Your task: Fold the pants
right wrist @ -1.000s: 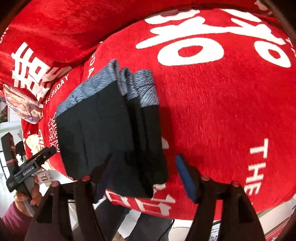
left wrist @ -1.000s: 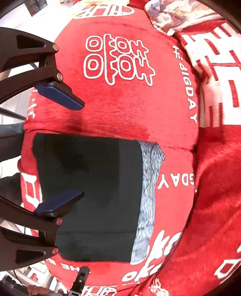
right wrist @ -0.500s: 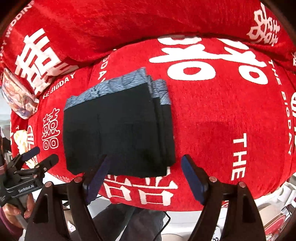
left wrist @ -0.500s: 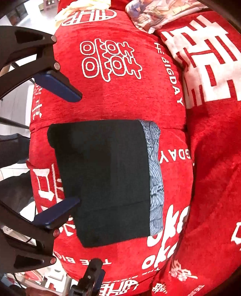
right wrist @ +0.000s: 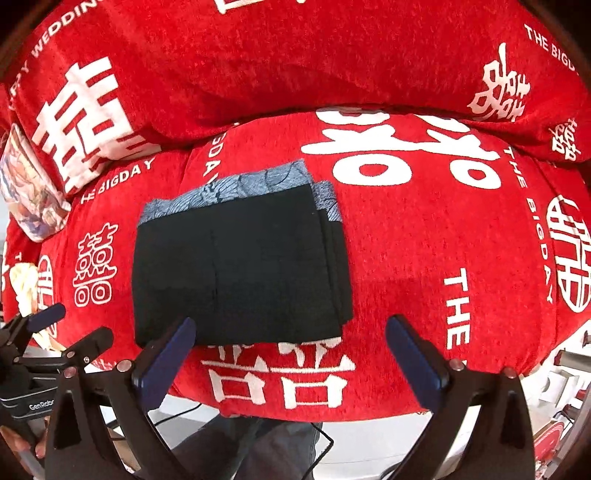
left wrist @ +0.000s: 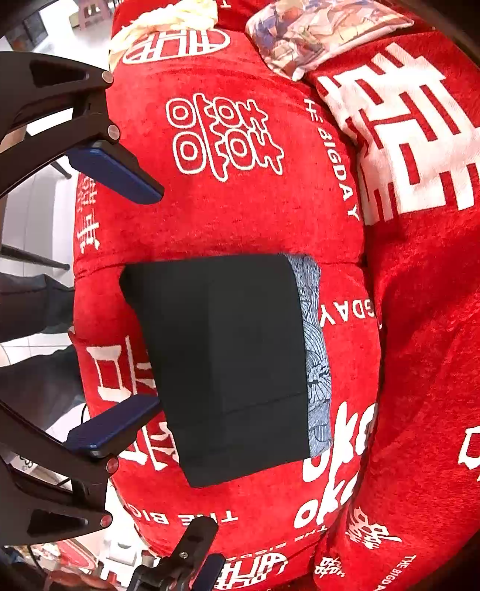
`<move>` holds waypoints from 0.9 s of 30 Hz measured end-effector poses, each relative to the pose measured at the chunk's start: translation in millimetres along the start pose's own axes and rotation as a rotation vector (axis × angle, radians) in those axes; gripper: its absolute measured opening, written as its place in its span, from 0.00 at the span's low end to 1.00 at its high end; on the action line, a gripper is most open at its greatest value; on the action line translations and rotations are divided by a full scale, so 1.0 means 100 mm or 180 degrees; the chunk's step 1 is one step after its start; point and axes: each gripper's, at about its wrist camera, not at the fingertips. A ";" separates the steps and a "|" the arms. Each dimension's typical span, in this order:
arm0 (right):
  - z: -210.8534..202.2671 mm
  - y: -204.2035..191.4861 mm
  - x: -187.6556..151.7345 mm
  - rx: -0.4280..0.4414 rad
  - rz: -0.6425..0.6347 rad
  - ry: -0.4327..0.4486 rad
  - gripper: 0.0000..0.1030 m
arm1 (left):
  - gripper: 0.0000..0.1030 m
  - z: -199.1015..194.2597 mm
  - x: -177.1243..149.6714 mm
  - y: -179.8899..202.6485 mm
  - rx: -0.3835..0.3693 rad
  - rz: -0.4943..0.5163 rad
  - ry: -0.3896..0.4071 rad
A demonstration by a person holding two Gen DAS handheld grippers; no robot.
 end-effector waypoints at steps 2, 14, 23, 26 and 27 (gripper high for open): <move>-0.03 -0.05 -0.02 -0.0071 -0.0040 -0.0037 1.00 | 1.00 -0.03 -0.03 -0.01 0.0059 -0.0027 0.0017; -0.22 -0.21 -0.15 -0.0298 -0.0101 -0.0065 1.00 | 1.00 -0.22 -0.14 0.00 0.0203 -0.0129 0.0109; -0.34 -0.32 -0.28 -0.0380 -0.0098 -0.0023 1.00 | 1.00 -0.34 -0.22 -0.03 0.0245 -0.0167 0.0180; -0.40 -0.37 -0.32 -0.0406 -0.0092 0.0019 1.00 | 1.00 -0.39 -0.25 -0.05 0.0276 -0.0162 0.0227; -0.41 -0.38 -0.33 -0.0411 -0.0090 0.0024 1.00 | 1.00 -0.40 -0.26 -0.06 0.0282 -0.0162 0.0237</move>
Point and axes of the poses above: each gripper's, at about its wrist camera, not at the fingertips, and z roughly the way its jaws point, y to its right, x to its top, and after that the axes turned 11 degrees about -y, right-handed
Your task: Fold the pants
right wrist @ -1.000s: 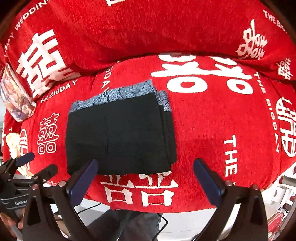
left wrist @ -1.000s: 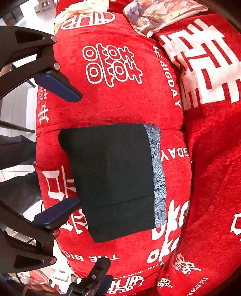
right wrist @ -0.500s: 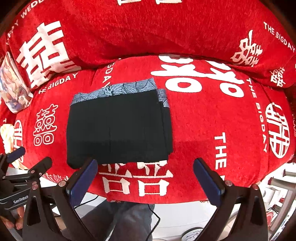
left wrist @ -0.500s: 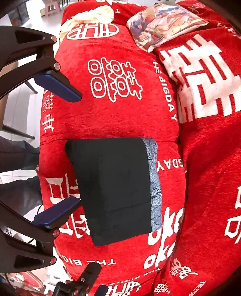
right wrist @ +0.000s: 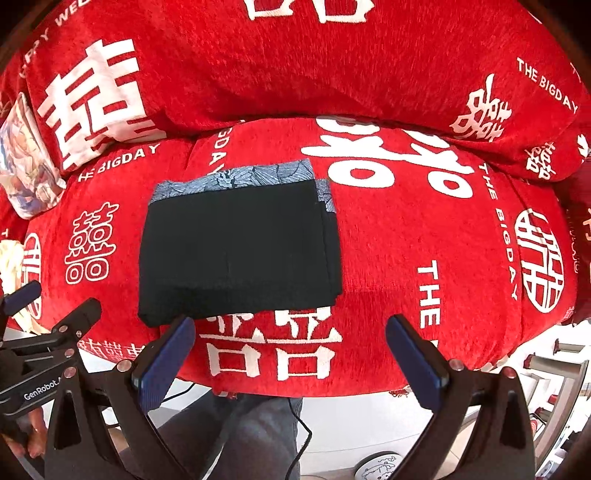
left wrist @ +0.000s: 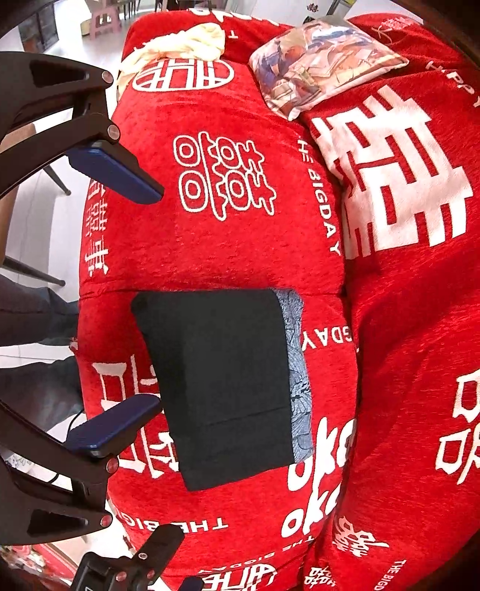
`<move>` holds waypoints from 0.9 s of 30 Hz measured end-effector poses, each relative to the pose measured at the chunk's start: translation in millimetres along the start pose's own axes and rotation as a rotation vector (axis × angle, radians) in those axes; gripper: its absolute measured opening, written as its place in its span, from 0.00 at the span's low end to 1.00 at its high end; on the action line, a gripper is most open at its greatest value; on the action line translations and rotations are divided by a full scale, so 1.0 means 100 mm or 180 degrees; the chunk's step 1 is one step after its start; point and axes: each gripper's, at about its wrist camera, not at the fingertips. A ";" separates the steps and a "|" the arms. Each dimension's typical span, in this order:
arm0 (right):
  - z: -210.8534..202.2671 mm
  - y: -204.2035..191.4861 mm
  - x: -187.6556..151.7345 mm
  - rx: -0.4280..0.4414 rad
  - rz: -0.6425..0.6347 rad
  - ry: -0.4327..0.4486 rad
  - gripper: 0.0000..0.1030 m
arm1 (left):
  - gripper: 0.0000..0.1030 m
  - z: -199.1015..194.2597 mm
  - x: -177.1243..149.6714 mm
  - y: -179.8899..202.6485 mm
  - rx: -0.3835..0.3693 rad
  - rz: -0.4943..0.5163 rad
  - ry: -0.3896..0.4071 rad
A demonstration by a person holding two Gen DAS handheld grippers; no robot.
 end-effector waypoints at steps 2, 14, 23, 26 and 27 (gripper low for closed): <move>-0.03 -0.03 -0.02 -0.0012 0.0006 0.0008 1.00 | 1.00 -0.02 -0.01 -0.02 -0.0003 -0.0005 0.0015; -0.20 -0.16 -0.12 -0.0120 0.0092 0.0113 1.00 | 1.00 -0.09 -0.11 -0.16 -0.0092 -0.0024 0.0081; -0.27 -0.18 -0.09 -0.0118 0.0090 0.0131 1.00 | 1.00 -0.14 -0.09 -0.15 -0.0080 -0.0046 0.0091; -0.27 -0.15 -0.04 -0.0130 0.0037 0.0137 1.00 | 1.00 -0.15 -0.04 -0.08 -0.0055 -0.0092 0.0095; -0.27 -0.13 -0.02 -0.0116 0.0025 0.0137 1.00 | 1.00 -0.16 -0.03 -0.06 -0.0049 -0.0111 0.0089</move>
Point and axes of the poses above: each gripper's, at about its wrist camera, not at the fingertips, and z roughly the way its jaws point, y to its right, x to its top, and after that the axes turned 11 degrees about -y, right-handed
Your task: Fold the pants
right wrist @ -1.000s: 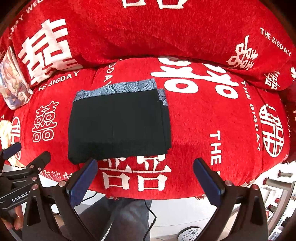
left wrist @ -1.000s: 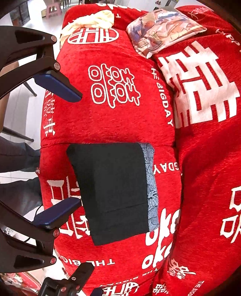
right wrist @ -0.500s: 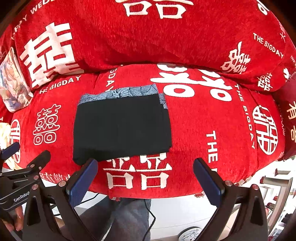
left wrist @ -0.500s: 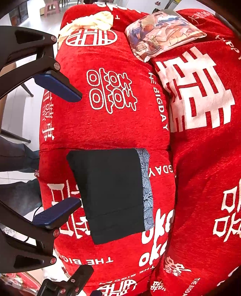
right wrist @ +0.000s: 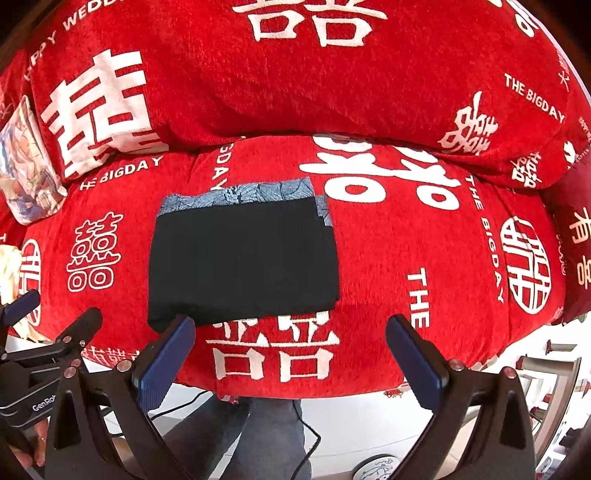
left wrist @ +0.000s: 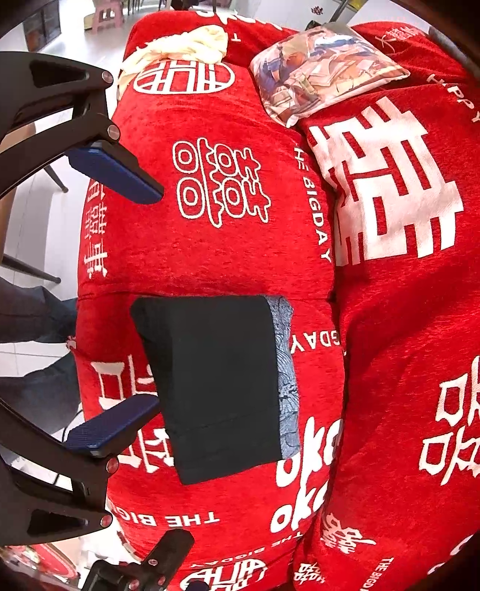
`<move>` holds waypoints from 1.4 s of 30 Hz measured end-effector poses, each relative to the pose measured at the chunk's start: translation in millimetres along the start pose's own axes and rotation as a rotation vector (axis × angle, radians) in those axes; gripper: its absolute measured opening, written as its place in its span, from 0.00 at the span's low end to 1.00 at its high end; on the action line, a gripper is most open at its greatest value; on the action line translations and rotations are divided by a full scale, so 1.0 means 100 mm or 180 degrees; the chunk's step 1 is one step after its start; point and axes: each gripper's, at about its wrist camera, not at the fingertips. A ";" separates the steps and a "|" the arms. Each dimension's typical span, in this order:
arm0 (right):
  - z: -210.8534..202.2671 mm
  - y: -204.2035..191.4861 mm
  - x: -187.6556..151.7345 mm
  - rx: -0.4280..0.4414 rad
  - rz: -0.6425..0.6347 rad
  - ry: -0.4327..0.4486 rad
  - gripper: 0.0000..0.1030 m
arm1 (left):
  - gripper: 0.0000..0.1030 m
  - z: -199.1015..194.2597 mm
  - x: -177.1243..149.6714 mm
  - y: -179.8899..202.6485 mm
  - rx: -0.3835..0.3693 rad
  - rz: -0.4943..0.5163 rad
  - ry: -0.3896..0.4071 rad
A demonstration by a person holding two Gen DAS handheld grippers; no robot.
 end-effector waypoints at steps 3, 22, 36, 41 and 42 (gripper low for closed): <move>0.01 0.08 0.05 0.0008 -0.0052 -0.0003 1.00 | 1.00 -0.03 0.04 0.11 0.0033 -0.0022 -0.0009; 0.06 0.50 0.20 0.0079 -0.0294 -0.0111 1.00 | 1.00 -0.26 0.12 0.49 0.0220 -0.0248 0.0016; 0.11 0.63 0.24 0.0147 -0.0403 -0.0140 1.00 | 1.00 -0.30 0.13 0.64 0.0313 -0.0343 0.0004; 0.11 0.64 0.25 0.0181 -0.0408 -0.0139 1.00 | 1.00 -0.32 0.12 0.66 0.0332 -0.0347 0.0004; 0.12 0.64 0.25 0.0190 -0.0408 -0.0143 1.00 | 1.00 -0.32 0.12 0.66 0.0329 -0.0355 -0.0002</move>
Point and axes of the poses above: each gripper's, at about its wrist camera, not at the fingertips, and z roughly the way its jaws point, y to its right, x to its top, and after that the axes turned 11 degrees about -y, right-handed
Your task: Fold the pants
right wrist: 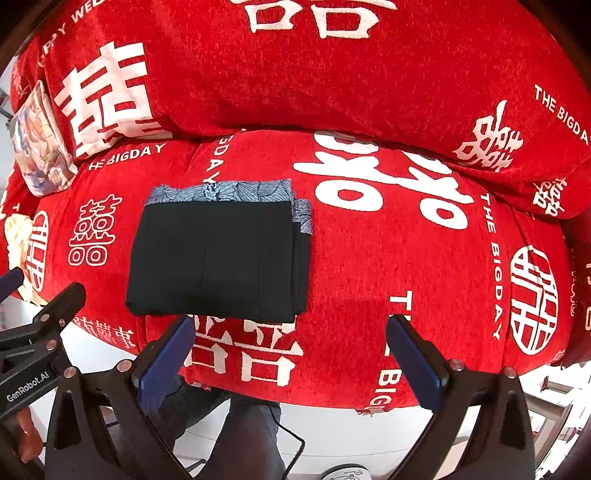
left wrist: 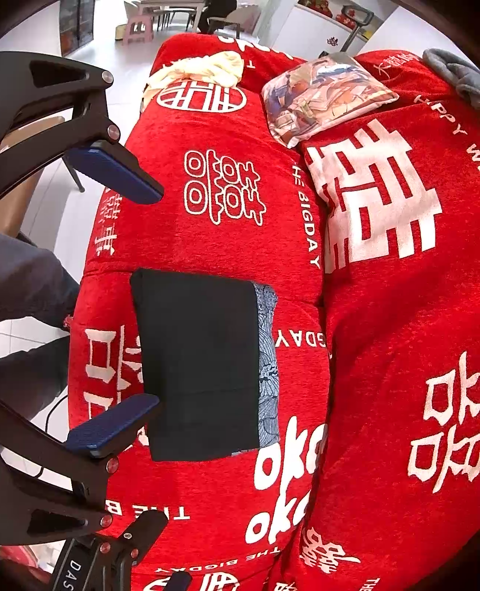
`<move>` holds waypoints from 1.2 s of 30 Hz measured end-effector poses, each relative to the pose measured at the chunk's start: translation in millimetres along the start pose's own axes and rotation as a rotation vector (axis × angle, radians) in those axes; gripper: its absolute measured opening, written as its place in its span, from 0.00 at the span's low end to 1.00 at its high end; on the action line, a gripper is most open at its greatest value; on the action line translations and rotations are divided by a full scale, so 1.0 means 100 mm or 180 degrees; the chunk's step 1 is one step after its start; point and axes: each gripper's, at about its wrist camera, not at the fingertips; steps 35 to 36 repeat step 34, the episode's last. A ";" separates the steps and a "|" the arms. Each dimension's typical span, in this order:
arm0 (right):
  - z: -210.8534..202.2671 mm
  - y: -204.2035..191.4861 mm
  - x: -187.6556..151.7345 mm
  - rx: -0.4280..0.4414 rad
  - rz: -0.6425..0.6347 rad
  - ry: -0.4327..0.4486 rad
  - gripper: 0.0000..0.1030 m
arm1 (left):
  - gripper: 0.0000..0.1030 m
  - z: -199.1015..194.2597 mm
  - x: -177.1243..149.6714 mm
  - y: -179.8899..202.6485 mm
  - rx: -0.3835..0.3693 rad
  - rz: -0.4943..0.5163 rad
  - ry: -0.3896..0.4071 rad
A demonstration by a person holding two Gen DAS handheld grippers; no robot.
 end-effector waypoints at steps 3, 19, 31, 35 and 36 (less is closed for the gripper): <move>-0.01 0.00 -0.01 0.0008 -0.0017 0.0009 1.00 | 1.00 -0.01 -0.01 0.01 0.0005 -0.0006 -0.0016; 0.00 0.01 -0.09 -0.0001 0.0003 0.0007 1.00 | 1.00 0.01 -0.07 0.03 -0.0020 0.0076 -0.0065; -0.02 -0.08 -0.16 0.0006 0.0023 0.0017 1.00 | 1.00 -0.03 -0.12 -0.08 -0.0304 0.0080 0.0018; -0.01 -0.10 -0.18 0.0036 0.0027 0.0001 1.00 | 1.00 -0.06 -0.14 -0.09 -0.0313 0.0108 0.0072; -0.01 -0.10 -0.18 0.0036 0.0027 0.0001 1.00 | 1.00 -0.06 -0.14 -0.09 -0.0313 0.0108 0.0072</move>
Point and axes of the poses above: each gripper's, at about its wrist camera, not at the fingertips, and z roughly the way its jaws point, y to its right, x to its top, and after that the axes turned 11 degrees about -y, right-handed
